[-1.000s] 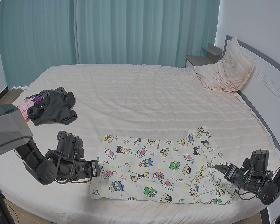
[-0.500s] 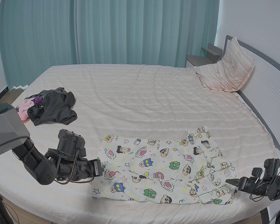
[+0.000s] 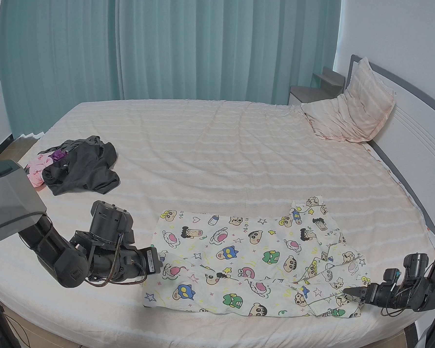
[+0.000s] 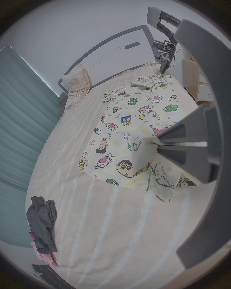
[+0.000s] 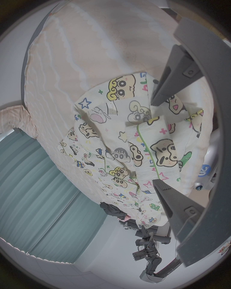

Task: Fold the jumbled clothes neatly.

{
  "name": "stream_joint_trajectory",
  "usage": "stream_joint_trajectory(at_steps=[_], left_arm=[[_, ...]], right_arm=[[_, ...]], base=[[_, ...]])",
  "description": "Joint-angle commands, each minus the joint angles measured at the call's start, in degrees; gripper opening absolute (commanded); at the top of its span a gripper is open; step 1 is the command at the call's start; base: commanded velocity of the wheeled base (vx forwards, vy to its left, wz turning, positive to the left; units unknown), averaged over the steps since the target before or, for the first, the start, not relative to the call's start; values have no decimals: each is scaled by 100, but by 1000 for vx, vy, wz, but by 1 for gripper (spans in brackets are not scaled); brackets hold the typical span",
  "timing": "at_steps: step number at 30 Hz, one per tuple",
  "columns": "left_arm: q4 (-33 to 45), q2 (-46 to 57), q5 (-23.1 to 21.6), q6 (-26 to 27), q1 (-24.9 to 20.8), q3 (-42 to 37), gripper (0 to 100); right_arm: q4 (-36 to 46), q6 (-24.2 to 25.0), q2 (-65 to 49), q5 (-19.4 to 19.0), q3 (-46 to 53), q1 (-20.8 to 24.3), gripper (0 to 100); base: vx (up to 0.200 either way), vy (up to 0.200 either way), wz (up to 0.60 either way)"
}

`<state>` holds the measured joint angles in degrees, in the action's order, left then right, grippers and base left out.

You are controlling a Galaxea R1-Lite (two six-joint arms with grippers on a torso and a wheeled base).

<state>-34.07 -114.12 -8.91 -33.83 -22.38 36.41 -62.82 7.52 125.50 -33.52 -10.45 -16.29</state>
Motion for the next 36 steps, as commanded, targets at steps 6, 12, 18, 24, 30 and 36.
stream_joint_trajectory(at_steps=[6,12,18,24,30,36], left_arm=[[-12,-23,-5,-1,15,-20,0],[-12,-32,-14,-54,6,-11,0],[-12,-41,-14,-133,6,41,0],[6,-14,-5,-133,6,-3,0],[190,118,-5,-133,6,-29,0],[788,531,-5,-159,-12,-29,0]], right_arm=[[6,21,238,-58,-10,178,100],[42,136,378,-102,-159,205,100],[42,179,405,-181,-186,205,0],[-81,162,299,-216,-159,187,0],[-134,171,18,-506,-98,91,0],[-143,162,-404,-822,87,-59,0]], base=[[0,0,0],[0,0,0],[0,0,0],[0,0,0],[0,0,0],[0,0,0]])
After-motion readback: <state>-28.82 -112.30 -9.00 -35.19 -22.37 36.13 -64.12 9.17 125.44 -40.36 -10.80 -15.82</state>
